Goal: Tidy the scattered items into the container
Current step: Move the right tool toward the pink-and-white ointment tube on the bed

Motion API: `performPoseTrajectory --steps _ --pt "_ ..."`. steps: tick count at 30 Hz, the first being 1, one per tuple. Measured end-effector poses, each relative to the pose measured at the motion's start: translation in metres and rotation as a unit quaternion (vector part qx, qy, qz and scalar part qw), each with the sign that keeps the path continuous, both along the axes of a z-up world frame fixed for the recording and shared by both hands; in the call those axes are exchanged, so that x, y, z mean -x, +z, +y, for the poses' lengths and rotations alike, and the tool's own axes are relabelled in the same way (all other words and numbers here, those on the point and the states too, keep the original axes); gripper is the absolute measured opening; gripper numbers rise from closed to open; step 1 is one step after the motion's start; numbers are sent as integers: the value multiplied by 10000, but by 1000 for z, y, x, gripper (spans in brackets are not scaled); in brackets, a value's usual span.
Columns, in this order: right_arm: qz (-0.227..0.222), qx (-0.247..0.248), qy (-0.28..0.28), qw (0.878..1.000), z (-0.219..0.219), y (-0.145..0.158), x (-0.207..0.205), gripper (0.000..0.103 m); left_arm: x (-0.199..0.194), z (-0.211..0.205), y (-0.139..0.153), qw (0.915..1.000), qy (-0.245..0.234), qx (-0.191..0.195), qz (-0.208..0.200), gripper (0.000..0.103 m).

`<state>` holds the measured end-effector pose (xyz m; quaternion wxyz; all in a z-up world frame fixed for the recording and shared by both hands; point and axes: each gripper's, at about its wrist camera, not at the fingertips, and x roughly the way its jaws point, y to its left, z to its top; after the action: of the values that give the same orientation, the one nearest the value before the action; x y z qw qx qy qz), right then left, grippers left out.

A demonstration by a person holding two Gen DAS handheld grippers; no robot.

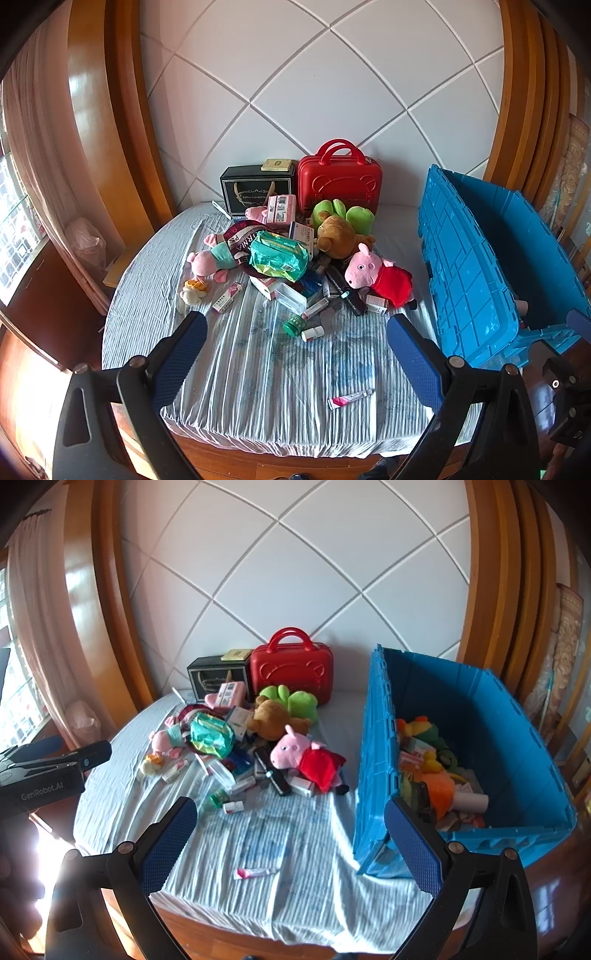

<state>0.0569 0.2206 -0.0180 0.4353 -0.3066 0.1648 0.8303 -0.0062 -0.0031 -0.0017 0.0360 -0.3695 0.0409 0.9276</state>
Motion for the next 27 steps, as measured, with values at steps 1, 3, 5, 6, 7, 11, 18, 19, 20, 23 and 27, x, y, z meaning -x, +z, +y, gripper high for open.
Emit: performPoseTrajectory --steps 1,3,5,6,7,11,18,19,20,23,27 --pt "-6 4 -2 10000 1 0 0 103 1 0 -1 10000 -6 -6 -11 99" --pt "-9 7 -13 10000 1 0 1 103 3 0 -2 10000 -12 -11 -16 99" --pt "-19 -7 -452 9990 0 -1 0 103 5 -2 -3 10000 -4 -28 -18 99" --pt "-27 -8 -461 9989 0 0 0 103 6 -3 -2 10000 -1 -38 -19 99" --pt "-23 -6 -477 9989 -2 1 0 103 5 -4 -3 10000 -11 -54 -12 99" --pt "-35 -15 -895 9960 -2 -7 1 103 8 -6 -4 9999 -28 -103 -38 99" --pt "-141 81 -941 9954 -3 -29 14 103 14 -24 -16 9997 56 -178 -139 99" --pt "-157 114 -979 9950 -4 -36 17 103 13 -28 -18 9997 49 -197 -150 99" --pt "-156 158 -974 9950 -4 -43 20 103 13 -31 -22 9997 35 -203 -164 99" --pt "-220 345 -986 9943 -3 -74 32 103 11 -39 -35 9996 -8 -148 -230 99" --pt "-472 704 -989 9915 3 -141 52 103 11 -51 -61 9988 -36 -31 -484 99"
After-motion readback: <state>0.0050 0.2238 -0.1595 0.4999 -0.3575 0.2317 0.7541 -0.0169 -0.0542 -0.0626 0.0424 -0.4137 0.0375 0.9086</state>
